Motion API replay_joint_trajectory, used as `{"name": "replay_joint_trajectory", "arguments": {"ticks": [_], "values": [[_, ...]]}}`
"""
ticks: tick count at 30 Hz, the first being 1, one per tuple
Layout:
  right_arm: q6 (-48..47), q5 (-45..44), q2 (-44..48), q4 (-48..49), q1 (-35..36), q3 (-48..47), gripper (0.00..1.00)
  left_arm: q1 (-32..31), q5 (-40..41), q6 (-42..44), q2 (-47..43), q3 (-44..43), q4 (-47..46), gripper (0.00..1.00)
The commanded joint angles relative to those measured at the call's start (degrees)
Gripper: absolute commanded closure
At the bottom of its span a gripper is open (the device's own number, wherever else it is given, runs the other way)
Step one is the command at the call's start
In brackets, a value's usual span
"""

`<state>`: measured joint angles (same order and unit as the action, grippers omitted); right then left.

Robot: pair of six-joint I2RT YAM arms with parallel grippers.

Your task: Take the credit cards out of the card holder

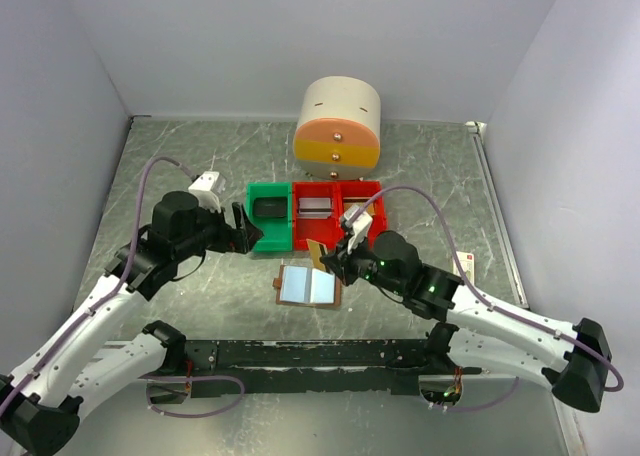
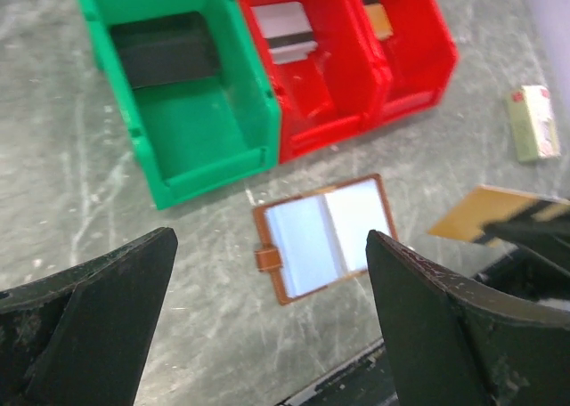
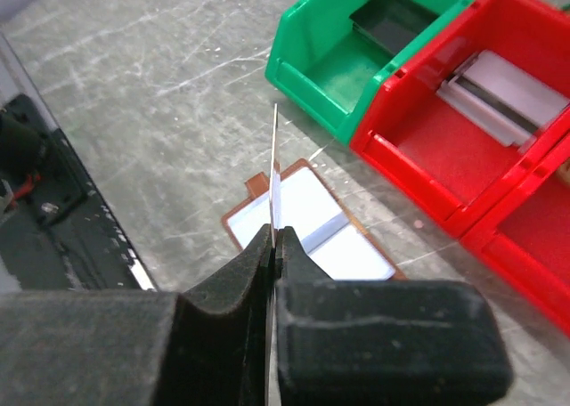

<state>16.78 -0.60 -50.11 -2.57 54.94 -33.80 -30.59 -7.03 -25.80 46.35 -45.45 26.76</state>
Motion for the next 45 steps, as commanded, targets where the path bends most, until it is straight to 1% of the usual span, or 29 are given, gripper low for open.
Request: {"name": "replay_joint_trajectory", "arguments": {"ticks": [1, 6, 9, 14, 16, 18, 20, 22, 24, 26, 29, 32, 35, 38, 43, 45], "values": [[-11.16, -10.80, 1.54, -1.79, 4.88, -1.66, 1.00, -0.26, 15.27, 2.13, 1.67, -2.85, 5.88, 0.01], [-22.07, -18.09, 0.08, -4.06, 9.84, -2.35, 1.00, -0.09, 23.16, 2.46, 3.94, -2.93, 7.51, 0.01], [-27.89, -21.07, -1.32, -5.13, 10.42, -2.71, 1.00, -0.07, 24.74, 1.31, 4.14, -2.37, 7.80, 0.01], [-35.68, -32.28, -3.83, 1.46, 10.22, 0.68, 1.00, -0.08, 27.04, 0.55, 2.44, -2.24, 8.79, 0.01], [-38.66, -34.12, -5.58, 2.36, 8.68, 0.79, 1.00, -0.08, 27.41, 0.21, 1.43, -2.06, 8.92, 0.01], [-39.71, -31.89, -7.61, 2.01, 3.53, 0.13, 1.00, -0.06, 27.15, 0.08, 0.57, -1.63, 8.77, 0.01], [-37.95, -26.40, -8.57, 0.79, -4.47, -1.18, 1.00, -0.08, 27.29, 0.16, -0.07, -1.47, 8.66, 0.01], [-35.92, -20.56, -8.86, 0.33, -10.57, -2.53, 1.00, -0.07, 27.77, 0.14, -0.37, -1.55, 8.87, 0.01], [-35.50, -14.99, -8.91, 1.02, -14.61, -2.91, 1.00, -0.03, 28.21, 0.01, -0.38, -1.65, 9.23, 0.01], [-35.73, -12.54, -9.76, 1.01, -17.17, -3.47, 1.00, -0.08, 28.64, -0.08, -0.31, -1.82, 9.48, 0.01], [-38.88, -9.88, -12.53, -1.49, -19.53, -5.24, 1.00, -0.03, 28.81, -0.05, -0.25, -1.89, 9.63, 0.01], [-43.09, -10.27, -16.06, -3.47, -19.95, -7.22, 1.00, -0.02, 28.13, 0.37, -0.27, -1.76, 9.24, 0.01], [-48.23, -10.84, -19.07, -3.25, -20.00, -8.15, 1.00, 0.06, 27.41, 0.79, 0.02, -1.66, 8.88, 0.01], [-54.40, -11.96, -23.35, -0.86, -20.79, -8.91, 1.00, 0.05, 27.06, 0.92, 0.47, -1.76, 8.98, 0.01], [-64.66, -11.27, -31.47, 0.70, -21.89, -11.46, 1.00, 0.05, 26.85, 1.06, 0.83, -1.91, 9.18, 0.01], [-66.37, -11.30, -33.21, 5.63, -22.29, -10.65, 1.00, 0.03, 26.48, 1.15, 0.77, -1.84, 9.03, 0.01]]}}
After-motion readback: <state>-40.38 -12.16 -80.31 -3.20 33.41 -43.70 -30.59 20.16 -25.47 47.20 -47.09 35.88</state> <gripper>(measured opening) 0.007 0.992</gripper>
